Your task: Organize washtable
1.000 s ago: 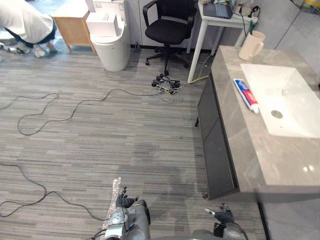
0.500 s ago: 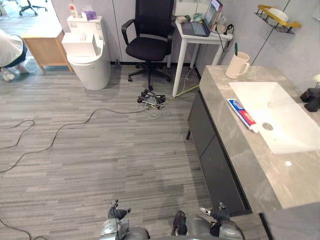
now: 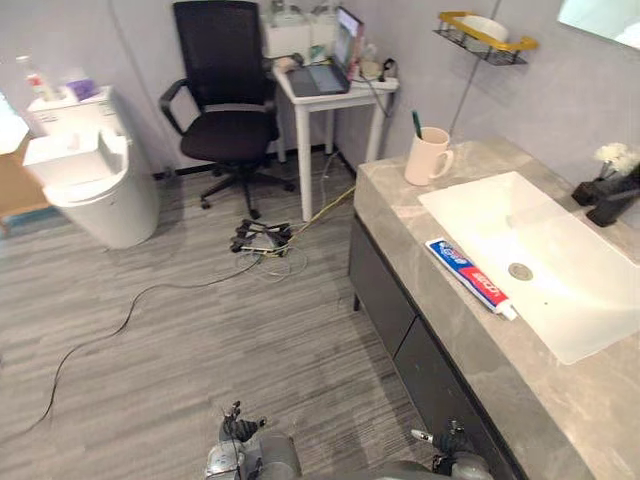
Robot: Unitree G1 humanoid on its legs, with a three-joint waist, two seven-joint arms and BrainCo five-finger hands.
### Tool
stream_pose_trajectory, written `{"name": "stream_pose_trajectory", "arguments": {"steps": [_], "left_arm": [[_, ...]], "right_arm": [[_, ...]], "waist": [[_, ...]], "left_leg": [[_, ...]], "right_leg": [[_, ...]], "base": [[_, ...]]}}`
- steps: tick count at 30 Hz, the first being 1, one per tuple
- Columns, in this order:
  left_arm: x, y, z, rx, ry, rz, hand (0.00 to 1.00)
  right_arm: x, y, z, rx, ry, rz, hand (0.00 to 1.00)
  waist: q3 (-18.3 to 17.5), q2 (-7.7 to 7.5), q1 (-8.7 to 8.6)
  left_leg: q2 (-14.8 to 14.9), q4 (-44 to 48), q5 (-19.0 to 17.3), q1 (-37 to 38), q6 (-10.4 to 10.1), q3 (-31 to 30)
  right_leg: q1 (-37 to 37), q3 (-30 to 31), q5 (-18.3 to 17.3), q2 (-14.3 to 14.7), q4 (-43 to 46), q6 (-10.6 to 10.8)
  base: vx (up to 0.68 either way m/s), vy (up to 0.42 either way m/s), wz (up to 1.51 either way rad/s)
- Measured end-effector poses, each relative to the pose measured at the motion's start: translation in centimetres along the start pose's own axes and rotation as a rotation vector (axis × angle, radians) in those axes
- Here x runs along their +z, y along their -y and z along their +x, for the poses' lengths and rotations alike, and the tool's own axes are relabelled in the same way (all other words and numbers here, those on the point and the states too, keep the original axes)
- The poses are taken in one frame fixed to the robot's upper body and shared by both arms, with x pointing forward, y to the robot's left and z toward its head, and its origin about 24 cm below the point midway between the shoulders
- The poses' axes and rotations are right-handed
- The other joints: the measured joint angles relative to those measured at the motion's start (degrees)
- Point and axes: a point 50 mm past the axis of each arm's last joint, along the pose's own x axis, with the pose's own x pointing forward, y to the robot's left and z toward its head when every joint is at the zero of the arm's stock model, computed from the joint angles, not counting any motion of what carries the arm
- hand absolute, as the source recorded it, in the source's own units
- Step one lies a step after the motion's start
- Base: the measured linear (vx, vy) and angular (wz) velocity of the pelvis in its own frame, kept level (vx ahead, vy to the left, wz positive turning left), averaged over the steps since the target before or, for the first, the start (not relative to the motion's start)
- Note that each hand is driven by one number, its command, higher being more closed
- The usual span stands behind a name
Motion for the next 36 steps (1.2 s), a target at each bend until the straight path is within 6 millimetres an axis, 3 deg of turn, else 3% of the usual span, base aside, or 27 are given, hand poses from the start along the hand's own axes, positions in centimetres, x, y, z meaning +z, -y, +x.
{"name": "stream_pose_trajectory", "arguments": {"steps": [1, 2, 3, 5, 6, 9, 10, 12, 13, 14, 17, 18, 20, 22, 24, 26, 29, 31, 33, 36], "left_arm": [[-0.2, 0.1, -0.1, 0.000, -0.003, -0.004, 0.00], [-0.5, 0.2, -0.2, 0.004, -0.014, -0.007, 0.00], [-0.3, -0.4, -0.1, 0.023, -0.007, -0.007, 0.00], [0.1, -1.2, 0.2, 0.038, 0.004, 0.014, 0.00], [0.2, -1.4, 0.3, 0.043, 0.003, 0.014, 0.00], [-0.1, -1.4, 0.3, 0.043, -0.015, 0.019, 0.00], [-0.3, -1.5, 0.3, 0.045, -0.025, 0.020, 0.00], [-0.7, -1.5, 0.2, 0.045, -0.043, 0.021, 0.00], [-1.2, -1.5, 0.1, 0.044, -0.059, 0.022, 0.00], [-1.1, -1.3, 0.1, 0.040, -0.062, 0.025, 0.00], [-0.9, -0.9, 0.3, 0.018, -0.062, 0.056, 0.00], [-0.8, -0.8, 0.3, 0.010, -0.060, 0.068, 0.00], [-0.7, 0.5, 0.3, -0.036, -0.060, 0.096, 0.00], [-0.4, 2.0, 0.2, -0.068, -0.052, 0.079, 0.00], [-0.2, 2.8, 0.2, -0.086, -0.045, 0.071, 0.00], [0.4, 3.1, 0.2, -0.103, -0.014, 0.065, 0.00], [1.0, 2.9, 0.1, -0.100, 0.027, 0.052, 0.00], [1.0, 2.5, 0.1, -0.088, 0.031, 0.055, 0.00], [1.2, 2.4, 0.1, -0.085, 0.040, 0.052, 0.00], [1.4, 2.4, 0.1, -0.085, 0.048, 0.052, 0.00]], "right_arm": [[-0.3, 0.4, 0.0, -0.016, -0.006, 0.006, 0.00], [-0.3, 0.6, 0.0, -0.024, -0.008, 0.008, 0.00], [-1.0, 0.4, -0.2, -0.026, -0.031, 0.021, 0.00], [-1.6, -0.7, -0.6, -0.004, -0.051, 0.047, 0.00], [-1.8, -1.0, -0.7, 0.003, -0.060, 0.046, 0.00], [-1.7, -1.1, -0.6, 0.007, -0.057, 0.049, 0.00], [-1.4, -1.0, -0.5, 0.005, -0.047, 0.046, 0.00], [-0.9, -0.8, -0.4, 0.004, -0.028, 0.031, 0.00], [-0.7, -0.7, -0.3, 0.008, -0.018, 0.007, 0.00], [-0.5, -0.6, -0.2, 0.009, -0.005, -0.017, 0.00], [0.1, -0.6, 0.0, 0.008, 0.010, -0.031, 0.00], [0.2, -0.6, 0.0, 0.008, 0.012, -0.030, 0.00], [0.9, -0.3, 0.2, 0.001, 0.028, -0.035, 0.00], [0.9, 0.3, 0.3, -0.018, 0.028, -0.024, 0.00], [0.8, 0.4, 0.3, -0.023, 0.020, -0.008, 0.00], [0.4, 0.2, 0.2, -0.021, 0.009, -0.007, 0.00], [0.5, 0.8, 0.2, -0.034, 0.015, -0.022, 0.00], [0.5, 0.5, 0.2, -0.024, 0.013, -0.033, 0.00], [0.5, 0.5, 0.2, -0.025, 0.012, -0.031, 0.00], [0.4, 0.4, 0.2, -0.023, 0.009, -0.027, 0.00]], "waist": [[-0.1, 0.58, 0.00], [-0.2, 1.09, 0.05], [-0.7, 0.60, 0.52], [-1.6, -2.54, -0.10], [-1.9, -3.29, 0.33], [-1.9, -3.30, 0.01], [-1.9, -3.29, 0.07], [-1.6, -2.77, 0.03], [-1.7, -2.48, 0.03], [-1.6, -2.09, -0.17], [-1.7, -1.86, -0.31], [-1.6, -1.80, -0.34], [-0.7, 0.18, -1.89], [-0.5, 1.54, -1.69], [-0.5, 1.56, -1.83], [-0.5, 0.94, -1.76], [-0.1, 2.30, -1.30], [0.1, 1.71, -1.02], [0.1, 1.61, -0.34], [0.1, 1.00, 0.02]], "left_leg": [[-0.7, -5.8, 0.7, 0.7, -0.8, -6.4], [-0.3, -6.3, 2.6, 0.7, -3.6, -7.3], [-1.3, -4.2, 4.9, 1.0, -3.1, -4.4], [-2.8, -3.4, 2.6, 1.3, -1.5, -0.5], [-3.1, -3.3, 1.7, 2.6, -0.7, 2.3], [-3.1, -4.0, 0.9, 5.3, 1.6, 8.0], [-3.0, -5.6, 0.7, 7.9, 2.1, 11.5], [-2.2, -9.1, 0.7, 13.0, 2.3, 16.5], [-1.8, -12.2, 0.9, 16.2, 2.6, 19.8], [-1.1, -14.2, 1.1, 18.4, 2.6, 22.8], [-1.1, -17.6, 1.5, 20.4, 1.7, 28.7], [-1.2, -18.0, 1.6, 20.6, 1.5, 29.2], [-1.2, -21.6, 3.5, 23.0, -0.4, 27.9], [-1.2, -23.3, 3.7, 24.7, -0.7, 27.7], [-0.9, -21.5, 3.8, 24.7, -0.8, 26.4], [2.4, -7.2, 3.7, 19.4, -0.9, 22.3], [8.0, 17.4, 3.6, 8.6, -1.2, 14.4], [7.7, 20.3, 3.5, 6.1, -1.0, 14.1], [7.7, 16.7, 3.4, 5.0, -0.9, 14.1], [4.7, 0.5, 3.4, 5.2, -0.8, 11.4]], "right_leg": [[-0.3, 3.1, -1.8, 0.0, 0.7, 2.2], [-0.5, 4.6, -2.7, 0.1, 1.4, 3.4], [-1.0, 8.6, -3.6, -1.0, 2.5, 4.5], [-1.3, 10.2, -2.2, -3.7, 2.0, 4.4], [-2.8, 11.1, -0.2, -4.8, 3.1, 5.3], [-7.1, 9.5, 2.9, -6.2, 9.4, 6.1], [-10.2, 6.3, 4.6, -7.4, 14.0, 5.7], [-12.5, -2.7, 4.3, -9.5, 18.6, 4.5], [-12.9, -10.0, 3.4, -10.1, 18.9, 3.7], [-13.0, -16.8, 2.4, -9.8, 17.6, 3.6], [-14.3, -27.4, 2.7, -8.3, 8.3, 3.1], [-14.3, -28.1, 4.7, -7.9, 6.2, 0.3], [-13.1, -28.2, 4.9, -6.5, 6.0, -1.1], [-12.9, -27.6, 2.8, -6.0, 7.4, -1.4], [-11.9, -27.8, 1.0, -5.8, 7.6, -1.3], [-8.4, -28.3, 0.5, -4.4, 4.7, -1.4], [-4.9, -27.1, -0.3, -0.8, 2.7, -2.6], [-3.5, -24.4, -0.5, -0.7, 2.4, -2.3], [-2.5, -21.2, 0.0, -0.9, 1.7, -1.6], [-1.9, -16.9, 0.8, -2.8, 0.5, 0.6]], "base": [[0.16, 0.349, -1.05], [0.29, 0.558, -1.47], [0.20, 0.383, -1.12], [0.25, 0.453, -0.97], [0.22, 0.346, -0.85], [0.19, 0.281, -0.94], [0.17, 0.235, -1.34], [0.17, 0.179, -1.29], [0.13, 0.077, -1.28], [0.14, 0.045, -1.30], [0.15, -0.067, -1.08], [0.19, -0.127, -0.65], [0.21, -0.133, -0.27], [0.17, -0.121, -0.13], [0.15, -0.141, 0.05], [0.11, -0.127, 0.15], [0.11, -0.029, -0.30], [0.17, 0.048, -0.72], [0.18, 0.110, -0.87], [0.20, 0.268, -0.75]]}}
